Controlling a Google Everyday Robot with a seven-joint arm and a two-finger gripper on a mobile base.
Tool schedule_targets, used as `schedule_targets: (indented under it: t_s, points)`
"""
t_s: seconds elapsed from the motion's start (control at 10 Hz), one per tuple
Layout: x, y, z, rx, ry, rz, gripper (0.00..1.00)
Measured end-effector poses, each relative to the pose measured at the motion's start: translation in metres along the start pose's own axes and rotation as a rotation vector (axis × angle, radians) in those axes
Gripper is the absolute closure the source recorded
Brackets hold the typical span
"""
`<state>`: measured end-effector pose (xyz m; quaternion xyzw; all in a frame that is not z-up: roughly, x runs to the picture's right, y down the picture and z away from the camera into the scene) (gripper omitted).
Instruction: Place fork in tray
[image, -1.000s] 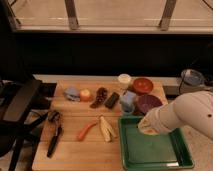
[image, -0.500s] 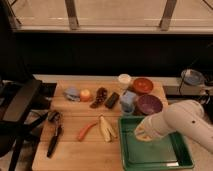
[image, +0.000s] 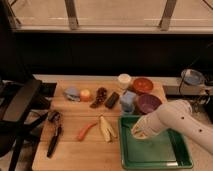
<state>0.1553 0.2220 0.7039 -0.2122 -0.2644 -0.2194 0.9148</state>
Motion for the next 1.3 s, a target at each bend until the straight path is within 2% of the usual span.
schedule_targets:
  t_s: [0.5,0.7,1.0,1.3]
  points:
    - [0.0134,0.0044,0.0006,-0.015,-0.001,0.018,0.36]
    - [0.0131,0.0038,-0.0021,-0.025,-0.001,0.017,0.22]
    - [0.0107,-0.0004,-0.0021,-0.050,-0.019,-0.003,0.20]
    - [0.0108,0.0001,-0.0022,-0.050,-0.020,-0.002,0.20]
